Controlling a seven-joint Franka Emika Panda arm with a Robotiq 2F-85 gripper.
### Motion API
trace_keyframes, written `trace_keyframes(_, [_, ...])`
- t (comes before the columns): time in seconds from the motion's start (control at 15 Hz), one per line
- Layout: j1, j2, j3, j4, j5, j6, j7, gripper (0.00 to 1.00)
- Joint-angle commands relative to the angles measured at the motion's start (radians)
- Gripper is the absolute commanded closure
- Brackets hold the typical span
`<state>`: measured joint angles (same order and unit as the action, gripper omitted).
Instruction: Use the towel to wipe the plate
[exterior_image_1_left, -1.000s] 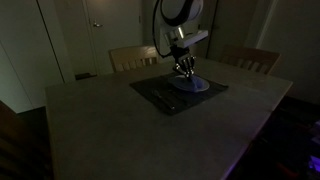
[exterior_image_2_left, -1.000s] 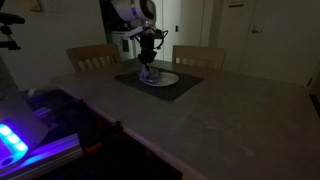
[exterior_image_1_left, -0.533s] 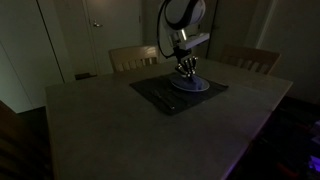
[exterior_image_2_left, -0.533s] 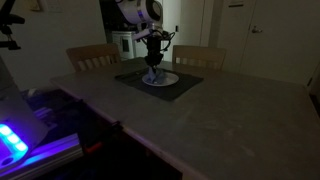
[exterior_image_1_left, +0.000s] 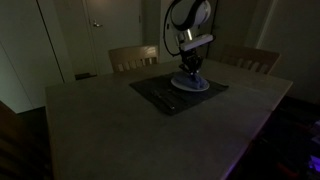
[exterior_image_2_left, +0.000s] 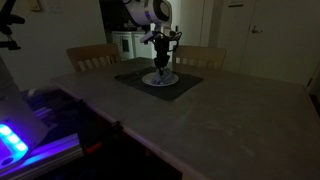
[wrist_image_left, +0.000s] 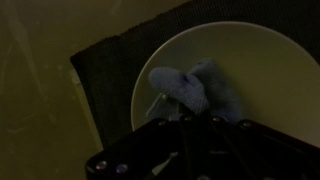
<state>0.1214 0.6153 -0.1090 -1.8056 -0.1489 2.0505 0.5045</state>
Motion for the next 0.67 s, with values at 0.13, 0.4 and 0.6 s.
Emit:
trace_keyframes(0.13, [0.004, -0.036, -0.004, -0.025, 0.022, -0.042, 0.053, 0.98])
trace_keyframes(0.4, [0.009, -0.03, 0.047, -0.016, 0.053, -0.14, -0.017, 0.98])
trace_keyframes(0.6, [0.004, -0.033, 0.091, -0.019, 0.097, -0.168, -0.094, 0.98])
